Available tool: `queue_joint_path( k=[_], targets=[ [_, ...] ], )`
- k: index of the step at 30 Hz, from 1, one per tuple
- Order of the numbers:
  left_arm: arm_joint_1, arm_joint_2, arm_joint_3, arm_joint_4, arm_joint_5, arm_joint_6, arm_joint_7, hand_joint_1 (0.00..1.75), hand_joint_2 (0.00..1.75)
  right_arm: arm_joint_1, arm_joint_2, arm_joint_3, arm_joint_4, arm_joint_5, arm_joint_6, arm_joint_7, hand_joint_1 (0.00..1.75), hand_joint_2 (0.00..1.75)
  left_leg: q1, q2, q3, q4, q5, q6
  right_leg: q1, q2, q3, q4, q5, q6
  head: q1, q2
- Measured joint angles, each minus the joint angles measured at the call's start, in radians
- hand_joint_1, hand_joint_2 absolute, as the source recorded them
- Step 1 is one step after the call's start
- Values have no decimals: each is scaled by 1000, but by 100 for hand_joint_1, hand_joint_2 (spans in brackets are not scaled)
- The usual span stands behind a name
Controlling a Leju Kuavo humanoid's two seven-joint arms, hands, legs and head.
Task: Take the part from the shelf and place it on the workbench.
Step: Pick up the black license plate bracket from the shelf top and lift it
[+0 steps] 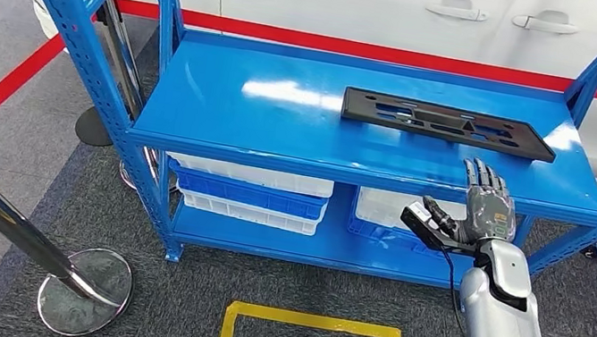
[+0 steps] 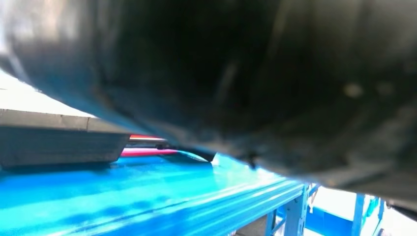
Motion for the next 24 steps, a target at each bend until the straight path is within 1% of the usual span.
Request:
queue_joint_path(
  k=[2,4,5,6,7,8,9,10,11,12,13,14,15,16,17,18,19,20,21,22,23,24],
  targets=[
    [-1,1,0,1,-1,0,0,0,0,2,0,0,2,1,-2,0,0,0,-2,0,-3,0,0,6,-3,0,-1,-4,3,4,0,0],
    [-1,0,0,1,-2,0,0,0,0,3,1,-1,2,1,-4,0,0,0,0,2,5,-22,10,17,-1,0,2,-9,5,12,0,0],
    [-2,0,0,1,-2,0,0,0,0,4,1,-1,3,1,-6,0,0,0,3,3,12,-38,18,24,0,0,-3,0,-1,14,0,0],
    [-3,-1,0,1,-2,0,0,0,0,4,0,-2,3,1,-8,-1,0,0,7,5,18,-53,26,30,1,2,-18,27,-16,16,0,0],
    [-3,-1,0,1,-2,0,0,0,0,6,-1,-2,3,1,-10,-1,0,0,10,7,23,-62,30,34,-1,3,-44,75,-39,17,0,0],
    [-3,-1,0,1,-2,0,0,0,0,7,-2,-2,4,1,-12,-1,0,0,11,7,23,-66,32,37,-3,5,-79,135,-64,20,0,0],
    [-3,-1,0,1,-3,0,0,0,0,10,-2,-2,6,1,-13,0,0,0,12,7,24,-66,31,37,-5,5,-116,194,-82,24,0,0],
    [-3,-1,0,1,-3,0,0,0,0,15,-2,-3,8,1,-13,0,0,0,13,6,25,-65,29,35,-9,5,-142,232,-85,29,0,0],
    [-3,-1,0,1,-3,-1,0,0,0,19,-3,-3,9,2,-13,0,0,0,16,5,27,-63,25,30,-14,5,-154,237,-68,35,0,0],
    [-2,-2,0,1,-3,-1,0,0,0,21,-3,-3,11,3,-14,0,0,0,20,3,30,-59,19,23,-19,4,-147,206,-34,41,0,0],
    [-2,-2,0,1,-3,-2,0,0,0,23,-3,-3,11,4,-14,0,0,0,25,2,32,-52,10,14,-26,3,-125,145,10,49,0,0],
    [-2,-1,0,1,-3,-2,0,0,0,23,-3,-3,13,5,-15,0,0,0,26,0,30,-42,0,2,-28,4,-103,90,38,56,1,0],
    [-3,0,0,2,-3,-2,0,0,0,24,-3,-3,14,6,-17,0,0,0,26,-1,27,-30,-10,-9,-29,6,-87,48,52,55,1,0],
    [-4,2,0,3,-3,-2,0,0,0,26,-3,-3,16,8,-18,0,0,0,25,-3,24,-21,-16,-18,-29,7,-81,29,52,49,1,0],
    [-4,3,0,3,-3,-2,0,0,0,29,-3,-4,18,9,-20,-1,0,0,22,-4,20,-17,-19,-24,-25,9,-84,31,41,39,1,0],
    [-5,3,0,3,-3,-2,0,0,0,32,-2,-5,18,11,-21,-1,0,0,23,-4,21,-17,-20,-27,-25,9,-86,33,37,25,0,0],
    [-5,3,0,3,-3,-2,0,0,0,35,-2,-6,19,11,-22,-1,0,0,25,-4,22,-17,-22,-30,-25,9,-86,35,34,15,0,0],
    [-5,2,0,3,-3,-2,0,0,0,36,-1,-9,19,11,-23,-2,0,0,26,-1,20,-6,-28,-31,-23,9,-81,36,31,7,0,0],
    [-5,2,0,3,-3,-2,0,0,0,36,-1,-11,19,11,-23,-2,0,0,27,1,7,25,-42,-31,-22,9,-75,34,27,0,0,0],
    [-5,2,0,3,-3,-2,0,0,0,36,-1,-14,18,11,-24,-2,0,0,26,4,-19,77,-64,-30,-19,8,-68,32,24,-7,0,0],
    [-5,1,0,3,-3,-2,0,0,0,35,0,-16,18,11,-24,-2,0,0,24,5,-57,146,-89,-27,-15,7,-63,31,20,-13,0,0],
    [-6,1,0,3,-3,-2,0,0,0,36,0,-17,18,11,-24,-3,0,0,20,6,-102,219,-110,-23,-9,6,-59,31,17,-18,0,0]
  ],
)
